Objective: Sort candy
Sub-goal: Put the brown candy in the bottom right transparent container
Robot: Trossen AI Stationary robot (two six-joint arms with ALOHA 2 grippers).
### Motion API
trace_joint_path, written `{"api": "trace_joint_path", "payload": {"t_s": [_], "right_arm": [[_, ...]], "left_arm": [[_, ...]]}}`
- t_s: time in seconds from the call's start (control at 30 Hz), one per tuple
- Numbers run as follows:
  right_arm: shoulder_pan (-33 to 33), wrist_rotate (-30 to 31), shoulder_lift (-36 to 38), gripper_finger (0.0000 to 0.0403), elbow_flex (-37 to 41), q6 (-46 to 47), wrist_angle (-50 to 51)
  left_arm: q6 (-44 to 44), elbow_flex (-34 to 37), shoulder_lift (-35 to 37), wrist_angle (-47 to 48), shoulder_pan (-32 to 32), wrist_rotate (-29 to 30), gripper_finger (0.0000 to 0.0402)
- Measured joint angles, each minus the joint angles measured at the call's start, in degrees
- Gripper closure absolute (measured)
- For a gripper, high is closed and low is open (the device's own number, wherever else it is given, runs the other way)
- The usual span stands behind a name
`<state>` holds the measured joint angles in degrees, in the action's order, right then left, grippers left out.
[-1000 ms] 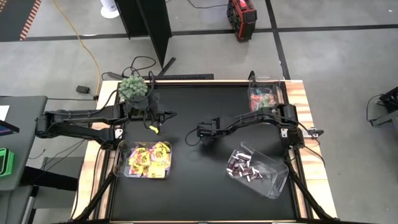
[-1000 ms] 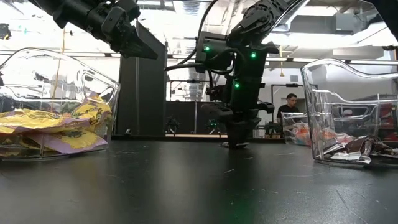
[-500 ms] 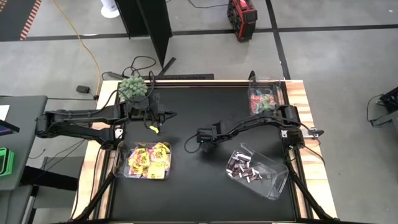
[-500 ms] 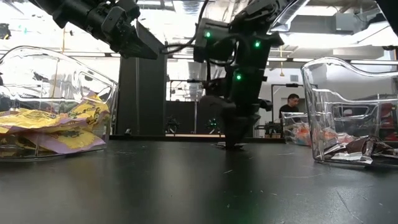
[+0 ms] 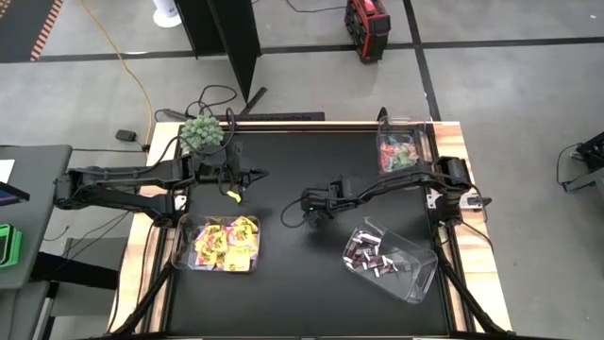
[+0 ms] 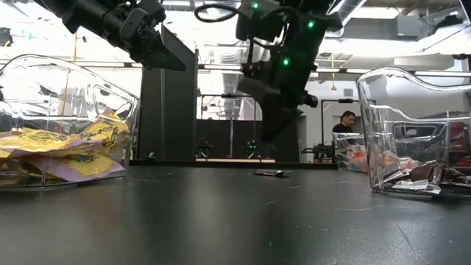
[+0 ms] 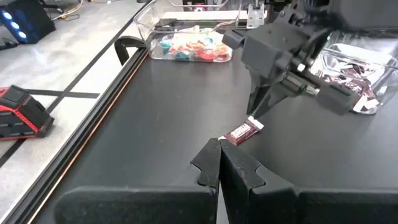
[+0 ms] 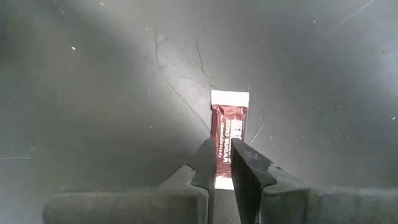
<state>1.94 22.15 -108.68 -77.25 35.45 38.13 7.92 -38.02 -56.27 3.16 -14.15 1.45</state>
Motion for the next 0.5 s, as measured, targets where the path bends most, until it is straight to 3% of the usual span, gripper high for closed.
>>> {"api": "trace_joint_path", "payload": {"t_s": [0.3,0.5], "right_arm": [[1.2,0.1,-2.6,0.0328,-0.1,-1.2,4.0],[1.1,-1.0,-3.2,0.0248,-0.1,0.1,3.3]], "left_arm": [[0.0,0.0,0.0,0.0,0.0,0.0,0.0400],[-0.3,0.0,0.0,1.3,0.0,0.0,0.0400]]}}
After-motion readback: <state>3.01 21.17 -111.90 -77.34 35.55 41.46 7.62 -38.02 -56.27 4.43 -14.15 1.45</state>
